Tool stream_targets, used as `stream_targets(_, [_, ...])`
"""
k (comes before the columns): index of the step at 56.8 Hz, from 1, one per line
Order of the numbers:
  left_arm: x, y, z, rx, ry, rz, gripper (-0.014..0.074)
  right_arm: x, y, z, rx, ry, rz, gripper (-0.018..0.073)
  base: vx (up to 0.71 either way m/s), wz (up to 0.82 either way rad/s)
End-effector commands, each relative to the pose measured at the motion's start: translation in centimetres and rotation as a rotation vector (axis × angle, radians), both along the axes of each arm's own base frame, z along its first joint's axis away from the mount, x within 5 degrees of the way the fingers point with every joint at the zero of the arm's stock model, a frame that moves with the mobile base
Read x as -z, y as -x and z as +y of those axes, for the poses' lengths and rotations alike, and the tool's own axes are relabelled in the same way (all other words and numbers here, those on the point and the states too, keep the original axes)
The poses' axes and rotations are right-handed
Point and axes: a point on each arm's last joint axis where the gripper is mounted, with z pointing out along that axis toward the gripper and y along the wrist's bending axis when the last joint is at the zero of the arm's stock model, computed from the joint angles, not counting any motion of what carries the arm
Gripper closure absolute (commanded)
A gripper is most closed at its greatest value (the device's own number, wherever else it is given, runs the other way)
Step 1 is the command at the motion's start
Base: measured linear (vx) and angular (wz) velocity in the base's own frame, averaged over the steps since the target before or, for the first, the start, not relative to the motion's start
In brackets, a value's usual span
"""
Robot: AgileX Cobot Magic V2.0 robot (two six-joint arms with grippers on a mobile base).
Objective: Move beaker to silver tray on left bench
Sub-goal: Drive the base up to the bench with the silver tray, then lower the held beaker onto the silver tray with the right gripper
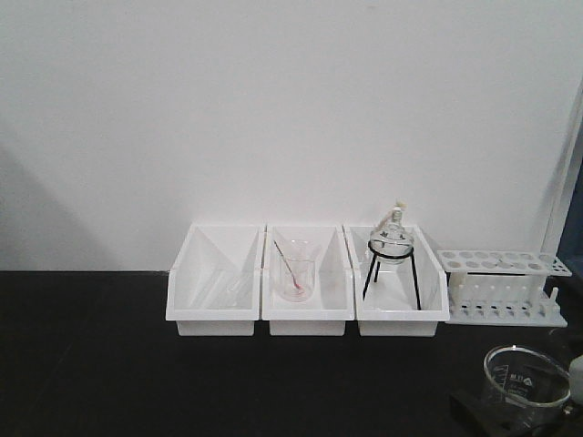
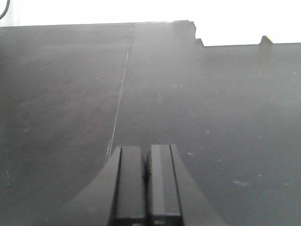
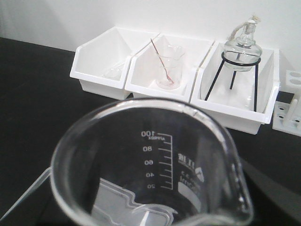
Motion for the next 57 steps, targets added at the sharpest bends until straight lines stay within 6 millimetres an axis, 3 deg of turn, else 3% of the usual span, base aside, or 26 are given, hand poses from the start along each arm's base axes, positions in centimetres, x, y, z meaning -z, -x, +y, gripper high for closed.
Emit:
stream_targets(1, [0.2, -0.1, -0.1, 0.008, 0.004, -0.066, 0.0595, -1.2, -0.2, -0.2, 0.021, -0.005, -0.043, 0.0566, 0.01, 0.0])
stream_targets(32, [0.2, -0.1, -0.1, 0.008, 0.004, -0.066, 0.0595, -0.6, -0.6, 0.1, 0.007, -0.01, -0.004, 0.0566, 0.0, 0.0])
stream_targets(49, [0.2, -0.1, -0.1, 0.008, 0.004, -0.066, 0.0595, 6.7, -6.2, 2.5, -0.04, 0.09, 0.341, 0.0563, 0.0, 0.0])
stream_targets(57, [0.2, -0.1, -0.1, 0.008, 0.004, -0.066, 0.0595, 7.0, -9.2, 5.1, -0.258, 0.123, 0.346, 0.0563, 0.0, 0.0])
